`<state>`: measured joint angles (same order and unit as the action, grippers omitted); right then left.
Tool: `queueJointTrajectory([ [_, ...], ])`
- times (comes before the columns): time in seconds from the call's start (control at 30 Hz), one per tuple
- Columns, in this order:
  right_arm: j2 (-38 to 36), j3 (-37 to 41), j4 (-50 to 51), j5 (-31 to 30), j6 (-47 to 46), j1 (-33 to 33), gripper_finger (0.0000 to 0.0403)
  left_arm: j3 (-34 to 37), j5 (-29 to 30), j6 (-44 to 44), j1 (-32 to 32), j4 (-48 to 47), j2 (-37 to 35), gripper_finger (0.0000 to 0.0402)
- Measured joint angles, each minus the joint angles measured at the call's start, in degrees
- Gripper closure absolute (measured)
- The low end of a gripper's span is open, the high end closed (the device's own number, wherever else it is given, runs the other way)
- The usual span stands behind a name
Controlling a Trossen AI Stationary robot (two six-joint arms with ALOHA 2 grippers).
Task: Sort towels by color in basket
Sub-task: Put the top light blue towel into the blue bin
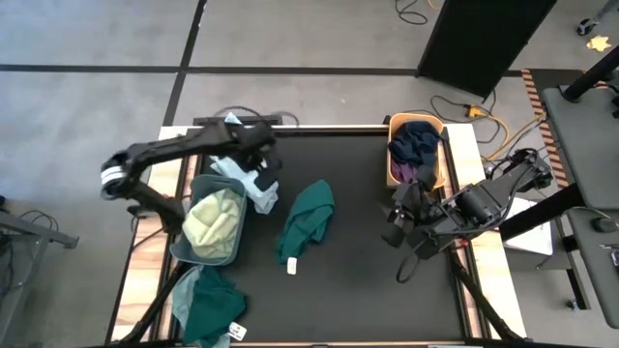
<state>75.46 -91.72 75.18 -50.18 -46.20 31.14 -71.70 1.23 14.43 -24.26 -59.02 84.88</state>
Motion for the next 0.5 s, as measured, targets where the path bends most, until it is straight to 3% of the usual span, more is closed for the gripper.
queueJointTrajectory([
  [0.3,0.03,0.02,0.02,0.71,0.08,0.44,0.0197,1.13,1.34,3.9,0.27,-0.02,17.56,0.0098],
  [0.5,0.0,0.02,1.59,0.69,0.79,0.19,0.0197,0.51,2.43,4.23,0.25,0.12,23.58,0.0128],
])
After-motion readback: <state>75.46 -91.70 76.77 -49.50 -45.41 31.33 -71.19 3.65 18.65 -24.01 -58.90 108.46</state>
